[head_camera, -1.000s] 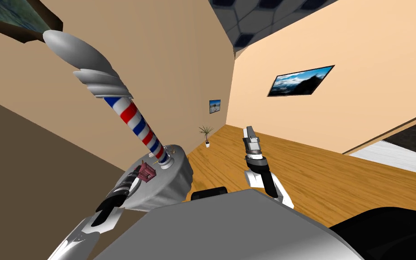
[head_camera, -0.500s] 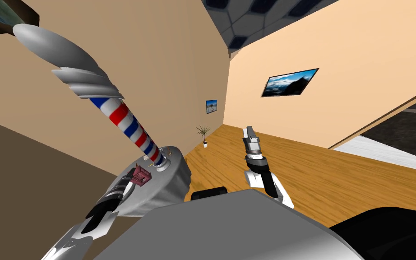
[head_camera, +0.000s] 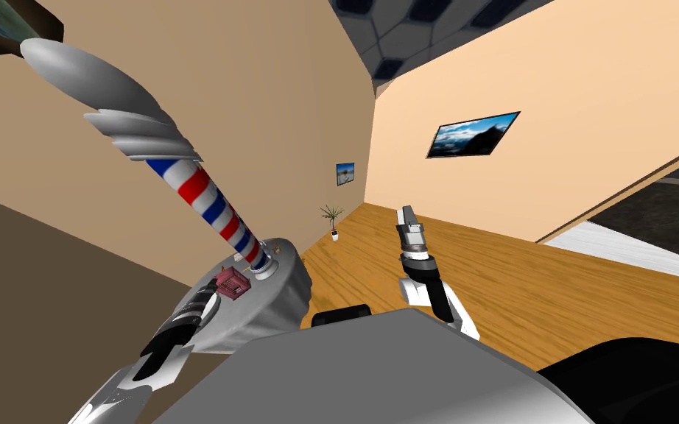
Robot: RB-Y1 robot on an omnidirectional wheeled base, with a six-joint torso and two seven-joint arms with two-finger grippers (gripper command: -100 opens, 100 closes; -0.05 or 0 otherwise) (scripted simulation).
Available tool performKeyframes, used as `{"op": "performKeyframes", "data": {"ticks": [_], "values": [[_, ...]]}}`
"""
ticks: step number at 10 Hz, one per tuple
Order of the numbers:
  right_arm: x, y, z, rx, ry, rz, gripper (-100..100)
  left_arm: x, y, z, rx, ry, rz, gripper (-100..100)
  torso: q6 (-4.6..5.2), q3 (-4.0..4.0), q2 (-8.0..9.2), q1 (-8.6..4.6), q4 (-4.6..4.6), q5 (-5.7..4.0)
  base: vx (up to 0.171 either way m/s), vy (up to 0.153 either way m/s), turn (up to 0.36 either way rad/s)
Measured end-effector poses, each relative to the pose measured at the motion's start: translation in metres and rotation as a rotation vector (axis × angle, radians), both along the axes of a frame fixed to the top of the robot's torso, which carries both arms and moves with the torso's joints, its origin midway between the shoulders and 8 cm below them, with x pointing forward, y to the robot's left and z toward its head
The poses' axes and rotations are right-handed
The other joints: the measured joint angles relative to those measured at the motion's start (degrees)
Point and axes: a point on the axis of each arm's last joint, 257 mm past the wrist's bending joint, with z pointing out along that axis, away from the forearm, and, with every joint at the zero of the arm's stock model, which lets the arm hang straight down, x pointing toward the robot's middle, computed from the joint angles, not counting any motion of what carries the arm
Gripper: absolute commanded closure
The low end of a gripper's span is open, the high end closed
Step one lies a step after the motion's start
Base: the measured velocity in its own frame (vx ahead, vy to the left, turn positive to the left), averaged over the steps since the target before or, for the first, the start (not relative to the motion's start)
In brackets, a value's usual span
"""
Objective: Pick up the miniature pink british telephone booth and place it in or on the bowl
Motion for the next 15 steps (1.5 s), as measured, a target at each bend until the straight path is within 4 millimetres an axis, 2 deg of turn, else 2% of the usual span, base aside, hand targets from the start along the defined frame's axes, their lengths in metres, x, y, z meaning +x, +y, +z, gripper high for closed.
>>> {"op": "performKeyframes", "data": {"ticks": [1, 5, 6, 8, 10, 12, 14, 15], "values": [[0.000, 0.000, 0.000, 0.000, 0.000, 0.000, 0, 0.000, 0.000, 0.000, 0.000, 0.000, 0.000, 100, 0.00, 0.01, 0.01, -0.01, 0.00, -0.01, 0.013, 0.052, 0.307], [0.000, 0.000, 0.000, 0.000, 0.000, 0.000, 0, 0.027, -0.044, -0.013, 0.000, 0.027, -0.074, 100, -0.01, -0.05, -0.08, 0.20, -0.03, 0.06, 0.027, 0.063, 0.231], [0.000, 0.000, 0.000, 0.000, 0.000, 0.000, 0, 0.033, -0.059, -0.022, -0.004, 0.039, -0.098, 100, -0.06, -0.04, -0.06, 0.26, -0.03, 0.07, 0.017, 0.059, 0.138], [0.000, 0.000, 0.000, 0.000, 0.000, 0.000, 0, 0.044, -0.076, -0.022, 0.000, 0.040, -0.122, 100, 0.03, -0.01, -0.02, 0.11, -0.01, 0.03, 0.016, 0.036, 0.121], [0.000, 0.000, 0.000, 0.000, 0.000, 0.000, 0, 0.054, -0.098, -0.032, -0.006, 0.060, -0.152, 100, 0.00, -0.03, -0.04, 0.14, -0.02, 0.04, 0.020, 0.031, 0.074], [0.000, 0.000, 0.000, 0.000, 0.000, 0.000, 0, 0.058, -0.106, -0.024, 0.000, 0.045, -0.166, 100, 0.02, 0.01, 0.02, 0.03, 0.00, 0.01, 0.012, 0.032, 0.147], [0.000, 0.000, 0.000, 0.000, 0.000, 0.000, 0, 0.071, -0.130, -0.025, -0.002, 0.049, -0.202, 100, 0.02, -0.02, -0.03, 0.16, -0.01, 0.05, 0.031, 0.059, 0.214], [0.000, 0.000, 0.000, 0.000, 0.000, 0.000, 0, 0.078, -0.149, -0.030, -0.005, 0.056, -0.226, 100, -0.03, -0.05, -0.08, 0.22, -0.02, 0.06, 0.035, 0.048, 0.129]]}}
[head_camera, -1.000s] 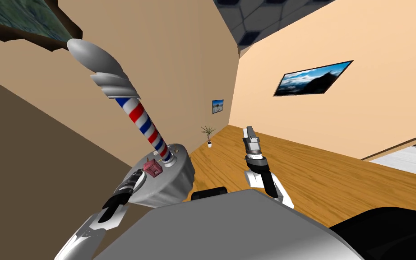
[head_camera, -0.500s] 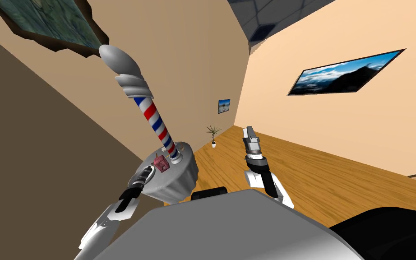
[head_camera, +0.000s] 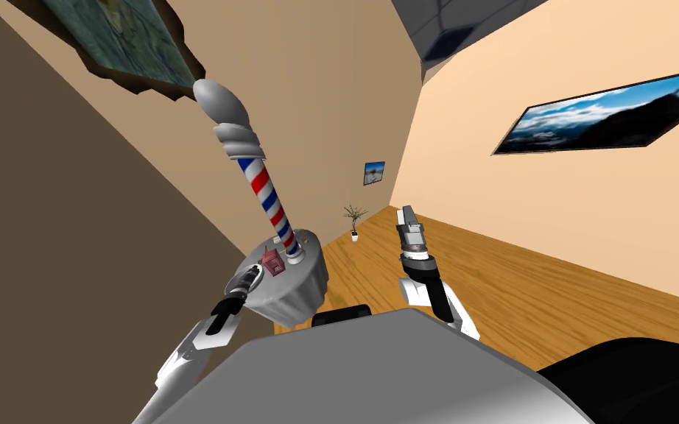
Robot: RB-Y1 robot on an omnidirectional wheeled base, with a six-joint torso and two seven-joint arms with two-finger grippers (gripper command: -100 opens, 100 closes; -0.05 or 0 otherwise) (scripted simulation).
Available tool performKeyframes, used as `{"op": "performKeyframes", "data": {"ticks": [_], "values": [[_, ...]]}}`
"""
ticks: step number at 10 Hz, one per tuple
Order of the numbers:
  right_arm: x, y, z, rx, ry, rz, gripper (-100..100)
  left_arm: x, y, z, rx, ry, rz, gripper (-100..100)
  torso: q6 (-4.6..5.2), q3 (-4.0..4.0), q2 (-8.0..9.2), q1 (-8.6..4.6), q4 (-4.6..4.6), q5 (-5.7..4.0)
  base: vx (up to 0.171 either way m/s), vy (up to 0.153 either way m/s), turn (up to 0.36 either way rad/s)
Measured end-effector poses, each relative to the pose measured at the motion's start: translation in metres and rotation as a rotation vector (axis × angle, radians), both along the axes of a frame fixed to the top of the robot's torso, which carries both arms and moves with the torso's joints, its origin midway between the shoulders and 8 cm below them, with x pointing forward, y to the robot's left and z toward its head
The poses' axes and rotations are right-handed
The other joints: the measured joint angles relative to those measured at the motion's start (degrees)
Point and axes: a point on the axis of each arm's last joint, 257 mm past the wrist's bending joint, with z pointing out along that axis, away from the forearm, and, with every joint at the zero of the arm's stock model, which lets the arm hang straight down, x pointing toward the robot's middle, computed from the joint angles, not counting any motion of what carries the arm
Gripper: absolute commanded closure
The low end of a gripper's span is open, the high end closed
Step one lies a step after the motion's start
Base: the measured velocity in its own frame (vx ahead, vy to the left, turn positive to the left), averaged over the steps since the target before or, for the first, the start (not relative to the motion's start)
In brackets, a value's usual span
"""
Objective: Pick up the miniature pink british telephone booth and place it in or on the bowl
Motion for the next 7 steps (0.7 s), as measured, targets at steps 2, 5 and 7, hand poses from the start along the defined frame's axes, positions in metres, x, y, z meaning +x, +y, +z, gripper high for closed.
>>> {"op": "performKeyframes", "data": {"ticks": [2, 5, 7], "values": [[0.000, 0.000, 0.000, 0.000, 0.000, 0.000, 0, 0.008, -0.036, -0.004, -0.003, 0.000, -0.039, 100, 0.00, -0.01, -0.01, -0.02, -0.01, 0.00, 0.036, 0.053, 0.214], [0.000, 0.000, 0.000, 0.000, 0.000, 0.000, 0, 0.023, -0.078, 0.003, -0.001, -0.012, -0.096, 100, 0.06, 0.00, -0.01, -0.06, 0.00, -0.02, 0.042, 0.052, 0.223], [0.000, 0.000, 0.000, 0.000, 0.000, 0.000, 0, 0.036, -0.111, 0.012, -0.006, -0.022, -0.132, 100, 0.07, 0.00, 0.00, -0.04, 0.00, -0.02, 0.044, 0.058, 0.224]]}}
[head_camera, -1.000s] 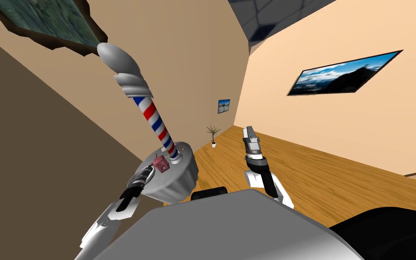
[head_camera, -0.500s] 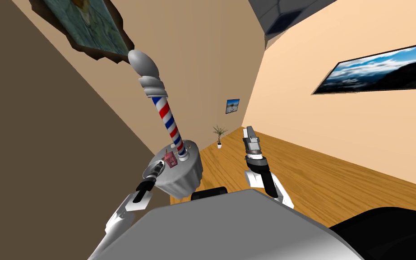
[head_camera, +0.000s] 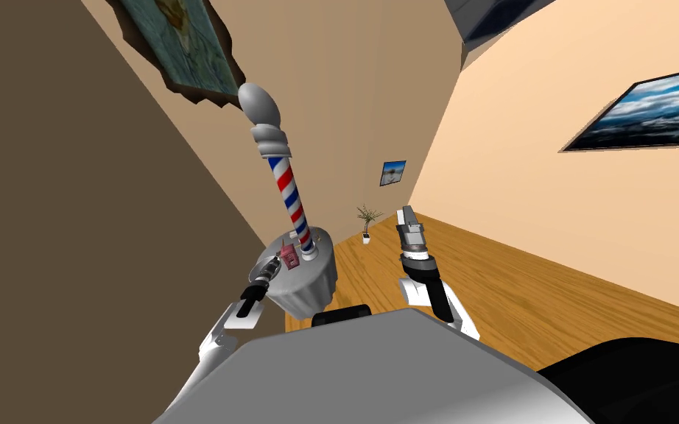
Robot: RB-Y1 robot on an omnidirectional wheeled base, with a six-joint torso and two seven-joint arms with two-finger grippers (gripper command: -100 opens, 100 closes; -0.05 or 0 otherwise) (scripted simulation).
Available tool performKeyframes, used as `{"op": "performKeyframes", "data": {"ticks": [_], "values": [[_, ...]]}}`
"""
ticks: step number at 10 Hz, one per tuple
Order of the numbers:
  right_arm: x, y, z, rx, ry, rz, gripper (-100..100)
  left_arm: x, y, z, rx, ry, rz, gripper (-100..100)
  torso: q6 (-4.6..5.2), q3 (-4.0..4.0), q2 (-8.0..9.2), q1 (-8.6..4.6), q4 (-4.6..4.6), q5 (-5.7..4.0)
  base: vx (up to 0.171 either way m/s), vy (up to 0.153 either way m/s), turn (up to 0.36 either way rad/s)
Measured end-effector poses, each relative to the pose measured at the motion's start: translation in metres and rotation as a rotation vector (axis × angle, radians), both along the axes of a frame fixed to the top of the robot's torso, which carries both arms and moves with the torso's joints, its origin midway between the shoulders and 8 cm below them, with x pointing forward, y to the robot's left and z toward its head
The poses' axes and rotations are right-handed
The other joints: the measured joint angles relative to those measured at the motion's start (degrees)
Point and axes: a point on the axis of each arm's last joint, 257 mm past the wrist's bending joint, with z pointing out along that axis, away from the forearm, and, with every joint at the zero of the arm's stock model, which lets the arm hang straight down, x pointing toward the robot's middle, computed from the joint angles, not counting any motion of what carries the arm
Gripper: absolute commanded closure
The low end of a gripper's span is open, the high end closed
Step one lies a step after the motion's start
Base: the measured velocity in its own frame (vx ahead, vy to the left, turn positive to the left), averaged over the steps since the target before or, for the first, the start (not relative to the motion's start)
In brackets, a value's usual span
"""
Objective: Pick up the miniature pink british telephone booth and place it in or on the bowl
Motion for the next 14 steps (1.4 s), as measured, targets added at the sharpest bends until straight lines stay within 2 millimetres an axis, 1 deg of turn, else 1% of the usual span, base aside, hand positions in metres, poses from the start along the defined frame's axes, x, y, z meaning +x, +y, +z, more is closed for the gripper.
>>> {"op": "performKeyframes", "data": {"ticks": [1, 2, 3, 4, 5, 6, 7, 8, 9, 13, 14], "values": [[0.000, 0.000, 0.000, 0.000, 0.000, 0.000, 0, 0.000, -0.021, 0.001, -0.005, -0.006, -0.023, 100, -0.06, 0.00, -0.01, 0.05, -0.01, 0.02, 0.044, 0.049, 0.137], [0.000, 0.000, 0.000, 0.000, 0.000, 0.000, 0, 0.004, -0.030, 0.007, -0.003, -0.017, -0.038, 100, 0.02, 0.00, 0.00, 0.02, 0.00, 0.01, 0.018, 0.017, -0.004], [0.000, 0.000, 0.000, 0.000, 0.000, 0.000, 0, 0.005, -0.031, 0.008, -0.003, -0.018, -0.039, 0, 0.01, 0.04, 0.08, -0.07, 0.01, -0.01, 0.000, 0.000, 0.000], [0.000, 0.000, 0.000, 0.000, 0.000, 0.000, 0, 0.005, -0.031, 0.008, -0.003, -0.018, -0.039, -100, 0.01, 0.08, 0.14, -0.13, 0.03, -0.02, 0.025, -0.119, -0.049], [0.000, 0.000, 0.000, 0.000, 0.000, 0.000, 0, 0.004, -0.029, 0.009, 0.022, -0.013, -0.043, -100, 0.03, 0.06, 0.10, -0.54, 0.02, -0.10, 0.009, -0.170, -0.024], [0.000, 0.000, 0.000, 0.000, 0.000, 0.000, 0, 0.004, -0.026, 0.009, 0.049, -0.006, -0.046, -100, 0.03, 0.08, 0.14, -0.76, 0.02, -0.16, -0.002, -0.071, 0.007], [0.000, 0.000, 0.000, 0.000, 0.000, 0.000, 0, 0.004, -0.026, 0.009, 0.052, -0.005, -0.046, 0, 0.02, 0.10, 0.18, -0.50, 0.04, -0.12, 0.001, -0.014, 0.001], [0.000, 0.000, 0.000, 0.000, 0.000, 0.000, 0, 0.004, -0.026, 0.009, 0.052, -0.005, -0.046, -100, 0.01, 0.10, 0.18, -0.28, 0.04, -0.07, 0.000, -0.006, 0.000], [0.000, 0.000, 0.000, 0.000, 0.000, 0.000, 0, 0.004, -0.026, 0.009, 0.052, -0.005, -0.046, 100, 0.01, 0.10, 0.19, -0.21, 0.04, -0.05, 0.000, 0.000, 0.000], [0.000, 0.000, 0.000, 0.000, 0.000, 0.000, 0, 0.003, -0.025, 0.008, 0.052, -0.003, -0.044, 100, 0.11, 0.07, 0.12, -0.22, 0.04, -0.03, 0.000, 0.000, 0.004], [0.000, 0.000, 0.000, 0.000, 0.000, 0.000, 0, 0.003, -0.025, 0.008, 0.052, -0.003, -0.044, 0, 0.11, 0.07, 0.11, -0.23, 0.04, -0.03, 0.000, 0.000, 0.000]]}}
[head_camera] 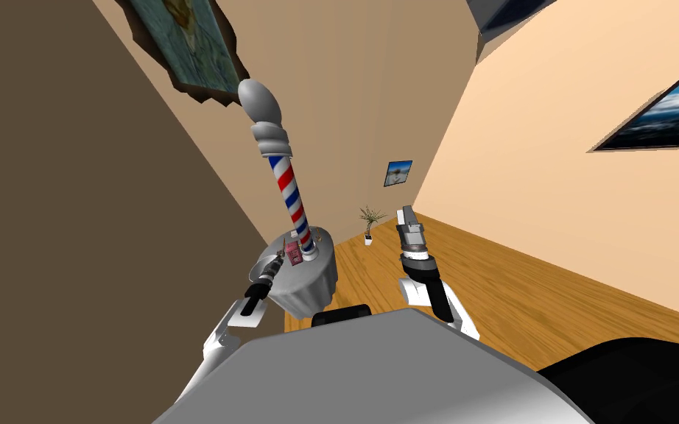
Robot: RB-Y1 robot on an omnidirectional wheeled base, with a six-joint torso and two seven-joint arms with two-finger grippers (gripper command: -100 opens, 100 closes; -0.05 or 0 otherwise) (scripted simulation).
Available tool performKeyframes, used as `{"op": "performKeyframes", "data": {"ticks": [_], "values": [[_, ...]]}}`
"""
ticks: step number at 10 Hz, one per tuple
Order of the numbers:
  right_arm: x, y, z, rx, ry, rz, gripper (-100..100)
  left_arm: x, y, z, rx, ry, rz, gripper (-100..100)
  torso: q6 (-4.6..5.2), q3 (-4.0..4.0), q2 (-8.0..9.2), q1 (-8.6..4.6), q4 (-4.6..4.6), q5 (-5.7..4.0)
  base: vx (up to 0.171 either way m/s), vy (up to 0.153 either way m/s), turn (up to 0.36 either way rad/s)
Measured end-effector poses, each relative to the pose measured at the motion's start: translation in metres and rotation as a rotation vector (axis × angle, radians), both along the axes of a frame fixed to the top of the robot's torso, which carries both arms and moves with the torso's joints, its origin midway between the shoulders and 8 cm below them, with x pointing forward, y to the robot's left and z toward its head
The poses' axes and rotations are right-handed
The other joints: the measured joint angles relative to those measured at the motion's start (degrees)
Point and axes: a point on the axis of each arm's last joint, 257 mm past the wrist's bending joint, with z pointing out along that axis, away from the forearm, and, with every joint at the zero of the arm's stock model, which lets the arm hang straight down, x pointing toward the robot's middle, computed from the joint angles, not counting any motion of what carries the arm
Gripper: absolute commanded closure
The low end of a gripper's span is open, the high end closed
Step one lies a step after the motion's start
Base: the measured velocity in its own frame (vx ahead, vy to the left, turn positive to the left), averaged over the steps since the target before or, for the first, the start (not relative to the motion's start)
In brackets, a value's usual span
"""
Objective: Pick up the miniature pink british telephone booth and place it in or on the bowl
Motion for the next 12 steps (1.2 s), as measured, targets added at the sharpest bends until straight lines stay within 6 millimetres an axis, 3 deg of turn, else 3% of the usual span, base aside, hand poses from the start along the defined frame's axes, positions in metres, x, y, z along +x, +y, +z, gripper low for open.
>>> {"op": "performKeyframes", "data": {"ticks": [1, 12], "values": [[0.000, 0.000, 0.000, 0.000, 0.000, 0.000, 0, 0.000, 0.000, 0.000, 0.000, 0.000, 0.000, -100, 0.00, 0.00, 0.00, 0.00, 0.00, 0.00, -0.031, -0.027, 0.081], [0.000, 0.000, 0.000, 0.000, 0.000, 0.000, 0, 0.048, 0.009, 0.033, -0.164, 0.014, 0.139, -100, 0.00, 0.15, 0.26, -0.20, 0.06, -0.05, -0.065, -0.046, 0.075]]}}
